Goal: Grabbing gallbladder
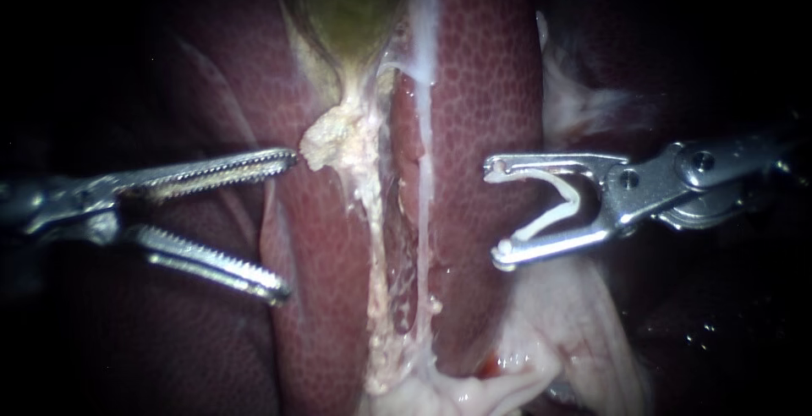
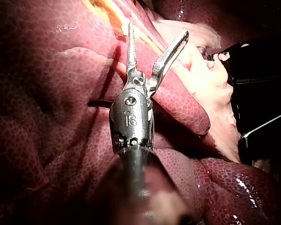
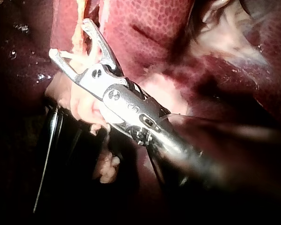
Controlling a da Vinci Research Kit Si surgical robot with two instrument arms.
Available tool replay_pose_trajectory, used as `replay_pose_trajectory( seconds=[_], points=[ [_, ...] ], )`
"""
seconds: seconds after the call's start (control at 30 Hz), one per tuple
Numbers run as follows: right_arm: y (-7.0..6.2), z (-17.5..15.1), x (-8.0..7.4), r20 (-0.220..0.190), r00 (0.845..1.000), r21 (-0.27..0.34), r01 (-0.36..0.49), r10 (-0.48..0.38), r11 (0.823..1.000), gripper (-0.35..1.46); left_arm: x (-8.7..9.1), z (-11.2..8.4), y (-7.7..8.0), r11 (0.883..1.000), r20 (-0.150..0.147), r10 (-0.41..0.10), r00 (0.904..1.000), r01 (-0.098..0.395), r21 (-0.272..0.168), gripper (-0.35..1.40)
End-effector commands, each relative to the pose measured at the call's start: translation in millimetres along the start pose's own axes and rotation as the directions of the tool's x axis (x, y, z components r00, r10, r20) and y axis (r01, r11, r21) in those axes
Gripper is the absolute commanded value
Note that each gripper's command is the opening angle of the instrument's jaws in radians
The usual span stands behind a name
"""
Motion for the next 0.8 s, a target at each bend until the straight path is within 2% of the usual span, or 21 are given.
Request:
replay_pose_trajectory(
  seconds=[0.03, 0.27, 0.5, 0.6, 0.8],
  points=[
    [0.0, 0.0, 0.0, 0.000, 1.000, 0.000, 0.000, 0.000, 1.000, 0.60, 0.0, 0.0, 0.0, 1.000, 0.000, 0.000, 1.0000, 0.000, 0.001, 0.76],
    [0.0, 0.0, 0.0, 0.000, 1.000, 0.000, 0.000, 0.000, 1.000, 0.60, -0.8, -0.1, 0.8, 1.000, 0.001, -0.007, 1.0000, 0.007, -0.022, 0.76],
    [-0.1, 0.2, 0.0, 0.000, 1.000, 0.000, 0.001, -0.001, 1.000, 0.60, -2.0, -0.2, 3.4, 0.998, 0.014, -0.010, 0.9998, 0.011, -0.055, 0.76],
    [-0.1, 0.2, 0.1, 0.000, 1.000, 0.000, 0.001, -0.001, 1.000, 0.60, -1.9, 0.3, 4.5, 0.998, 0.017, -0.013, 0.9998, 0.014, -0.065, 0.76],
    [-0.1, 0.3, 0.1, 0.000, 1.000, 0.000, 0.001, -0.001, 1.000, 0.60, -0.8, 2.6, 6.0, 0.997, 0.016, -0.012, 0.9998, 0.013, -0.076, 0.73]
  ],
)
